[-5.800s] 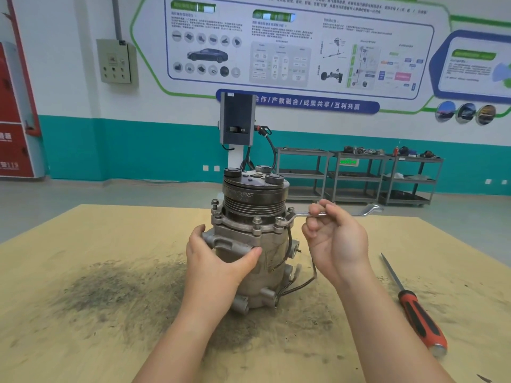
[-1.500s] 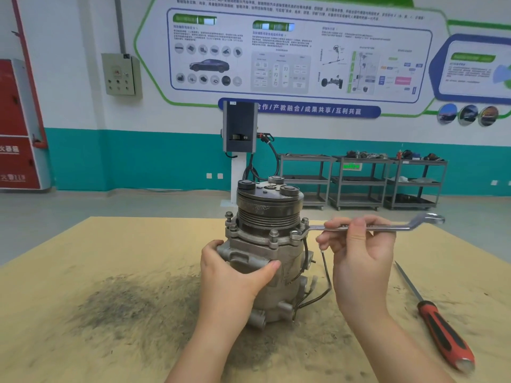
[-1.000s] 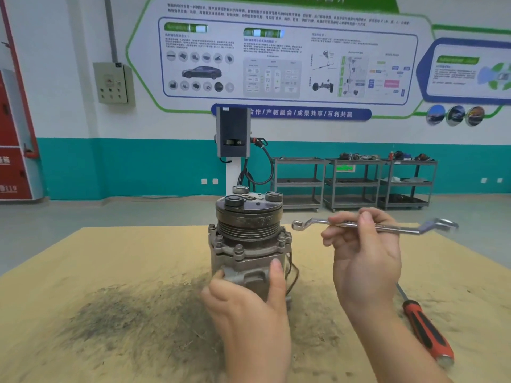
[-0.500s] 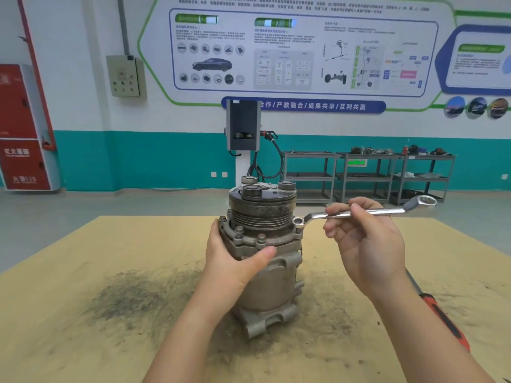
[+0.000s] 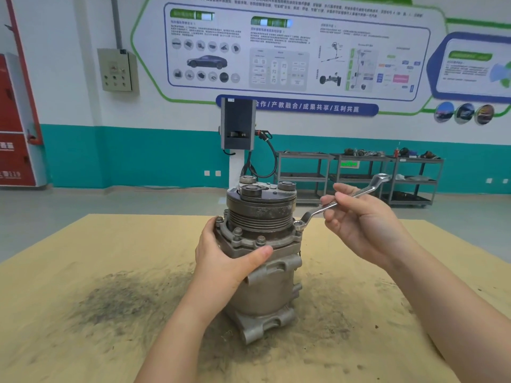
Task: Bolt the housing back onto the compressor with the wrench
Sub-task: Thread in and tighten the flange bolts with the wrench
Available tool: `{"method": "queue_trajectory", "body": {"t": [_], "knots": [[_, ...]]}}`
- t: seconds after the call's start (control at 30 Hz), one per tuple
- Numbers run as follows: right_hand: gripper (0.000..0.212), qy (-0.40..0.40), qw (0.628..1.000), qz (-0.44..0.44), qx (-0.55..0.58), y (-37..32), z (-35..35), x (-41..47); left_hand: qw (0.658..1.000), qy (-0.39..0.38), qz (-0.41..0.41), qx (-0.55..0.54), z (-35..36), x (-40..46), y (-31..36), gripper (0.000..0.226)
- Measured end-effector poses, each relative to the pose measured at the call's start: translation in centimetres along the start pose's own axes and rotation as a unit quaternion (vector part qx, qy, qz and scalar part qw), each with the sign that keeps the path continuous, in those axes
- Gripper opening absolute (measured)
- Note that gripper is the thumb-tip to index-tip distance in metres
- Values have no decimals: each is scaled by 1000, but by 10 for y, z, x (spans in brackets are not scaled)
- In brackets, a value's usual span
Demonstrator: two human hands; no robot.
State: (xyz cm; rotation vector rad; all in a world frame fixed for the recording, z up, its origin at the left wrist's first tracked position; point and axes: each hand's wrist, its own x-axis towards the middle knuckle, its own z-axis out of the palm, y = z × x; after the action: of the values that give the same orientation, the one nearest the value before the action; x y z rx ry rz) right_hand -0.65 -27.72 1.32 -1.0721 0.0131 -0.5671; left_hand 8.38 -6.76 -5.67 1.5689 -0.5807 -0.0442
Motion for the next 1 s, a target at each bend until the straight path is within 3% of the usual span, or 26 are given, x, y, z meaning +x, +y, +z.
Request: {"method": "queue_trajectory", "body": {"t": [0.13,0.23,0.37,0.43,0.5,0.53,0.6,0.67,0.73,0.77,0.8,0.83,0.87,0.93,1.0], "knots": [[2,13,997,-76,-22,11,-2,-23,1000,8,1,1,1,0,-2,110],[11,29,966,-223,-124,28,-1,-43,1000,13,11,-8,1,0,-2,85],[9,-28,839,-424,-341,42,7,-56,999,21,20,-13,3,0,-2,73],[8,-75,737,-503,-446,46,15,-53,999,25,28,-13,2,-1,-4,76],[6,-95,650,-550,-516,53,28,-46,999,29,31,-6,3,3,-11,90],[13,-94,631,-556,-533,57,36,-43,999,35,27,-21,5,8,-15,86],[14,-86,621,-552,-550,62,51,-38,998,31,15,-52,8,17,-11,72],[15,-61,617,-542,-567,68,60,-34,995,-12,33,-98,4,15,-7,75],[21,-45,626,-520,-580,70,64,-32,969,14,1,-245,7,14,-11,45],[21,-40,628,-513,-584,70,66,-33,968,-2,33,-249,8,10,-9,31],[20,-37,628,-514,-582,68,66,-34,983,-14,62,-174,7,4,-5,15],[19,-33,629,-523,-574,66,65,-34,993,-18,85,-80,4,1,-8,21],[18,-32,631,-537,-559,62,63,-35,995,-4,75,-58,5,5,-17,50],[17,-38,641,-569,-515,49,57,-35,997,25,54,-39,7,7,-14,87],[14,-35,654,-590,-471,34,49,-35,998,22,43,-40,5,7,-15,107]]}}
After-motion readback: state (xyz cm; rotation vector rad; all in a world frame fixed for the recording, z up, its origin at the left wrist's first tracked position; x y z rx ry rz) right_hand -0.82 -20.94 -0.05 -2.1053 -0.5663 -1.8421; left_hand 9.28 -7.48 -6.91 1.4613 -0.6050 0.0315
